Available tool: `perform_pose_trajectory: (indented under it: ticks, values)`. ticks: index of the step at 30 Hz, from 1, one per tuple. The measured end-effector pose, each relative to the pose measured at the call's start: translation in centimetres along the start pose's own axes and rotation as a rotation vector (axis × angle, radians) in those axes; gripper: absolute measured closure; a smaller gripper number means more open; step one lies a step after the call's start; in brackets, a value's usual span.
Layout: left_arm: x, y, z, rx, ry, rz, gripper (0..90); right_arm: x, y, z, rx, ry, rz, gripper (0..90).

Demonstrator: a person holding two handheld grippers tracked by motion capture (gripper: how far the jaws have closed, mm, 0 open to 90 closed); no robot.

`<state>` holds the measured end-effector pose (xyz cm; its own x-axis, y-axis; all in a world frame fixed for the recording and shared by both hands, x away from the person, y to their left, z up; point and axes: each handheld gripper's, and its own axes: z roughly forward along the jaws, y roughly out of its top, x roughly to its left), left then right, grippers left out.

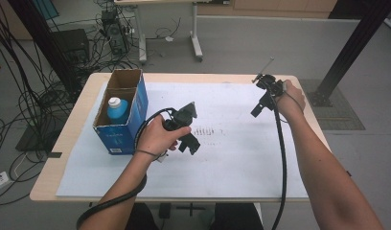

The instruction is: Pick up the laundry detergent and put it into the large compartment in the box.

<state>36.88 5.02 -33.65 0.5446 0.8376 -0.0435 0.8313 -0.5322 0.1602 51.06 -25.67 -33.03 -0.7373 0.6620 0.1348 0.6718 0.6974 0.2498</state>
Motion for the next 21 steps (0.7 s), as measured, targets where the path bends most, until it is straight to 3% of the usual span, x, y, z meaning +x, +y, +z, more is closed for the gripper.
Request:
perform_pose_trajectory:
  ticks: [9, 21]
  values:
    - [0.33, -0.32, 0.55, 0.011, 0.004, -0.04, 12.0, 0.16, 0.02, -0.08, -0.001, -0.002, -0.005, 7.1]
    - [0.43, -0.43, 0.55, 0.005, 0.005, -0.046, 12.0, 0.35, 0.11, -0.17, 0.0, -0.005, -0.009, 7.2]
